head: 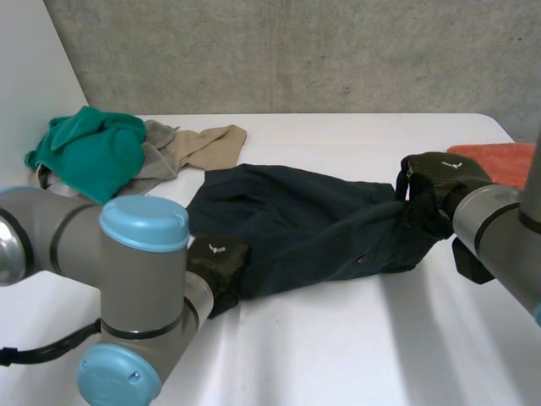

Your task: Fold the laundry.

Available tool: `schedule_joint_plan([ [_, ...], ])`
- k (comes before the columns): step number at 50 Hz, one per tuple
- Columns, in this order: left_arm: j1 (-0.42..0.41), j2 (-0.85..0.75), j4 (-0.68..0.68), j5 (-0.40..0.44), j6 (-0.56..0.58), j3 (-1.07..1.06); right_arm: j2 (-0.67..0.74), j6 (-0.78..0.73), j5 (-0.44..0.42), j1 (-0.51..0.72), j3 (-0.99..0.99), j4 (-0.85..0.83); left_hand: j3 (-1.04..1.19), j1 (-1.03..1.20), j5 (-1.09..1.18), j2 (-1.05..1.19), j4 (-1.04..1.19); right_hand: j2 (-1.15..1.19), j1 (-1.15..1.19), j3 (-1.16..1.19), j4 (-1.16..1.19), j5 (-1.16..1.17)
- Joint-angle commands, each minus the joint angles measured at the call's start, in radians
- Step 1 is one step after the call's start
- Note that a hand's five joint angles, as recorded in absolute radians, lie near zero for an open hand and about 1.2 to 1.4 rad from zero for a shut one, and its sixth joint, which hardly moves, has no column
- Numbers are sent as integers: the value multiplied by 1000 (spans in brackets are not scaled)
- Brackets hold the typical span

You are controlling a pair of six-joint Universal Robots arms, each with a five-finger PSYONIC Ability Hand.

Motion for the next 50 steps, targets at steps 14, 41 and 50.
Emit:
schedule_joint_plan([
  [14,225,618,-269,205,171,324,-284,-573,-190,-58,-117,28,213,233,232,203,205,220,286,211,198,211],
  [41,265,-54,243,185,190,1104,300,-428,43,21,-585,-815,213,233,232,203,205,220,286,211,198,211],
  [50,276,35,307,176,128,955,291,-397,10,30,-571,-828,213,233,232,203,205,220,286,211,198,211],
])
